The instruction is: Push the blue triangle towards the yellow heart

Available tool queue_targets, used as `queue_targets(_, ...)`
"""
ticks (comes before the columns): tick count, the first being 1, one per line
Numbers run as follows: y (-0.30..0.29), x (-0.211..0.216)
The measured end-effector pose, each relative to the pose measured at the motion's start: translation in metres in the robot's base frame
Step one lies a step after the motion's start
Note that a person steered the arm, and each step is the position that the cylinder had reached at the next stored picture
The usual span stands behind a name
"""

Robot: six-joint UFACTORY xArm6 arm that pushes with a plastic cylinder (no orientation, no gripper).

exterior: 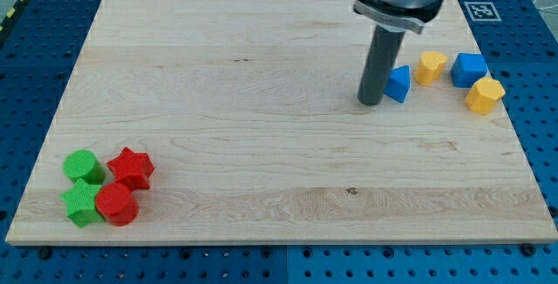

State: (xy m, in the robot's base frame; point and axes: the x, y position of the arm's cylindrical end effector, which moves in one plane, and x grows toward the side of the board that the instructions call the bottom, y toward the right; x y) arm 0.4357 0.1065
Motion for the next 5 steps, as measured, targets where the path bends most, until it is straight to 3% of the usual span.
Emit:
queue_targets(2, -0.019, -0.036)
queue_targets(5, 0.043, -0.024)
